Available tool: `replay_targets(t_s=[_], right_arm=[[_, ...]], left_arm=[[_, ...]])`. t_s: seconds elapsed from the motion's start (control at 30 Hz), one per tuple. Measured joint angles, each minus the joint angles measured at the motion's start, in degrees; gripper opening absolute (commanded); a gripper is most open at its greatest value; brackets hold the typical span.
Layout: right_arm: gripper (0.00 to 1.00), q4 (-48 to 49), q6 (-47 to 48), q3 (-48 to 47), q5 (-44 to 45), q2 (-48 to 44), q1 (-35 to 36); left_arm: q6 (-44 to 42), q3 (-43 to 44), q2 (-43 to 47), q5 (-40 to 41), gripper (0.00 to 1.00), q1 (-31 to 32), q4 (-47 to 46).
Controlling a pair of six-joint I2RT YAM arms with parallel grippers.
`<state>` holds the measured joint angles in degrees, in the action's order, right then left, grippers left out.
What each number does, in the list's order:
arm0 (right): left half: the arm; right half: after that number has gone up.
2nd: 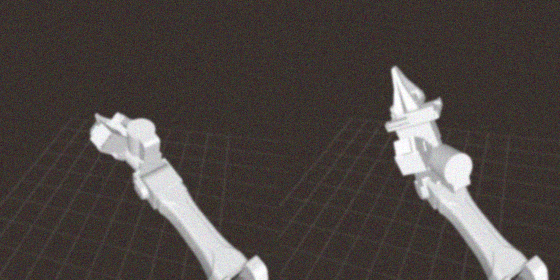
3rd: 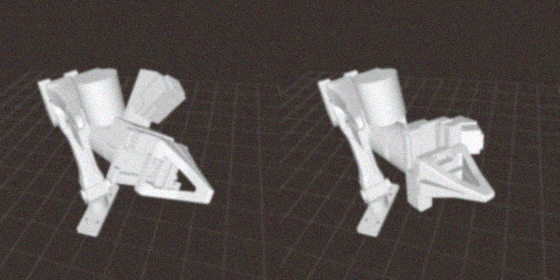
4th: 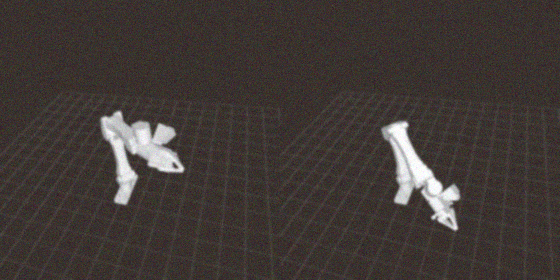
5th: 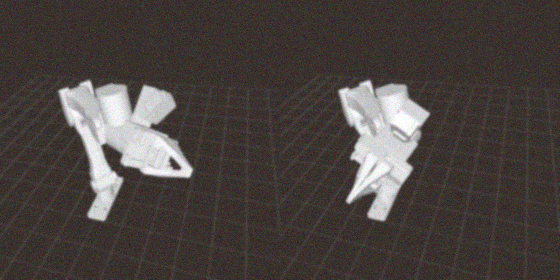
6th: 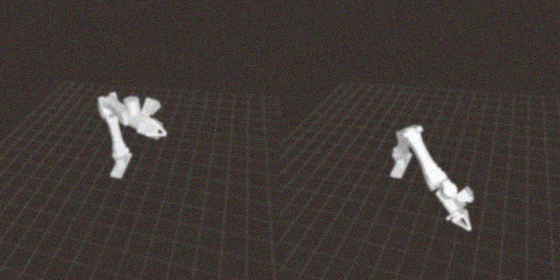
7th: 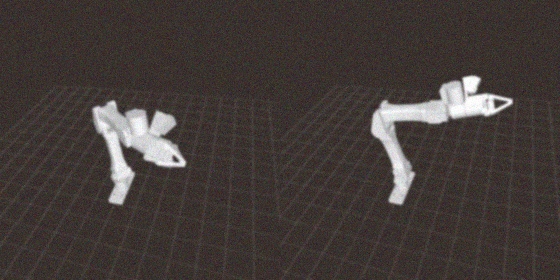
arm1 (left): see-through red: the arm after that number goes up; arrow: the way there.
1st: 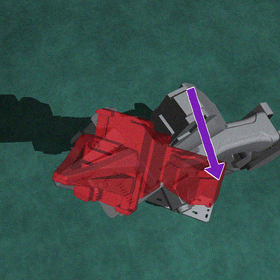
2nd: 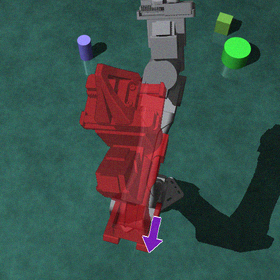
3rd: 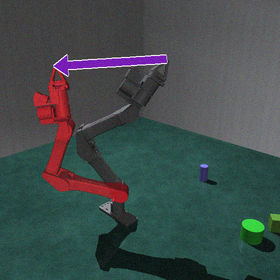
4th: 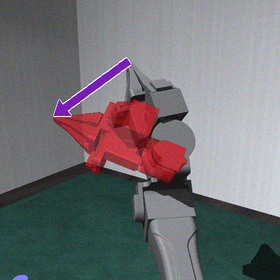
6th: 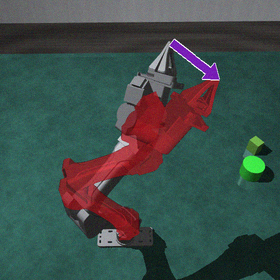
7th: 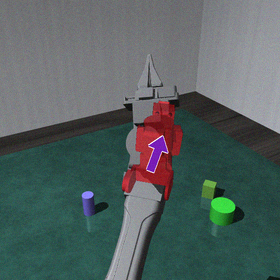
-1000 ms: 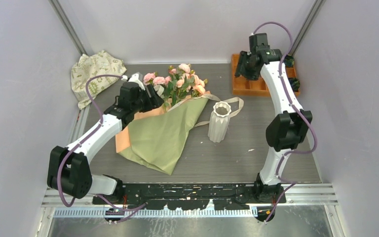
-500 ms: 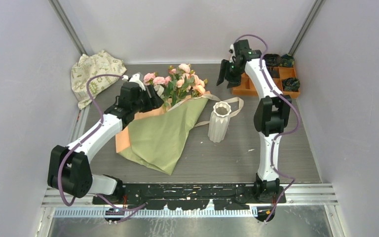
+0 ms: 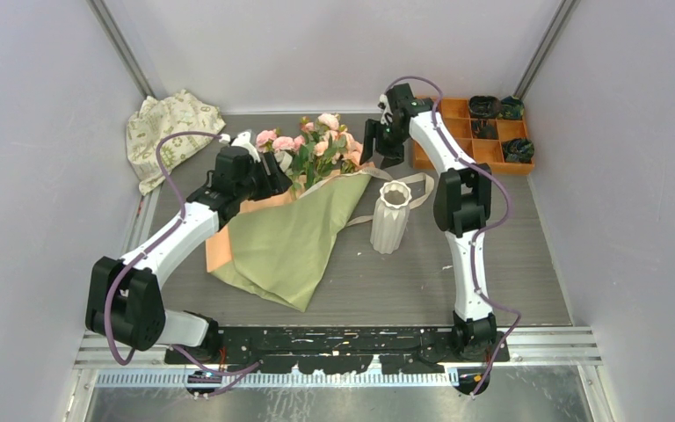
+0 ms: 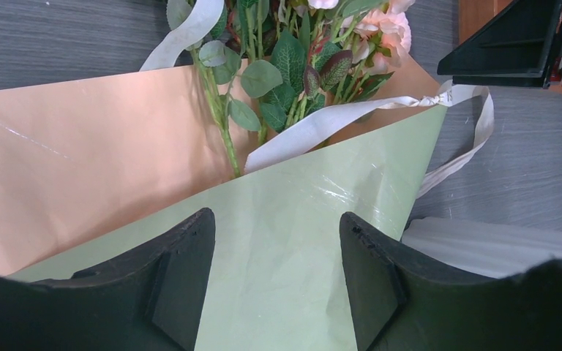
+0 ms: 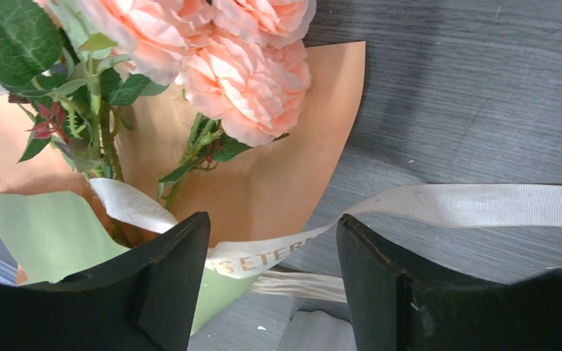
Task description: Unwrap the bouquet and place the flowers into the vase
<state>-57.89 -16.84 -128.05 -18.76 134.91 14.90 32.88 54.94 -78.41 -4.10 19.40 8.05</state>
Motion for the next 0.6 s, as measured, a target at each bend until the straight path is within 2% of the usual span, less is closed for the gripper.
replay_targets(t_s=[0.1,0.3,0.53,0.6], right_arm=[[0.66,0.17,-0.04,0.0,-0.04,0.79,0.0],[0.36,0.74,-0.07,0.04,-0.22,1.14,-0.02],[0.11,1.84,-0.17,2.01,-0.33,1.14,-0.02],[0.07,2.14,-0.22,2.99,-0.28,1.14,-0.02]], left_arm=[[-0.33,0.0,-0.02,0.0,0.64,0.0,0.0],[-0.33,-0.02,-0.63,-0.07,0.63,0.0,-0.02],[-0.33,-0.48,-0.85,-0.07,0.63,0.0,-0.04],[-0.33,-0.61,-0.85,-0.07,0.63,0.0,-0.07]])
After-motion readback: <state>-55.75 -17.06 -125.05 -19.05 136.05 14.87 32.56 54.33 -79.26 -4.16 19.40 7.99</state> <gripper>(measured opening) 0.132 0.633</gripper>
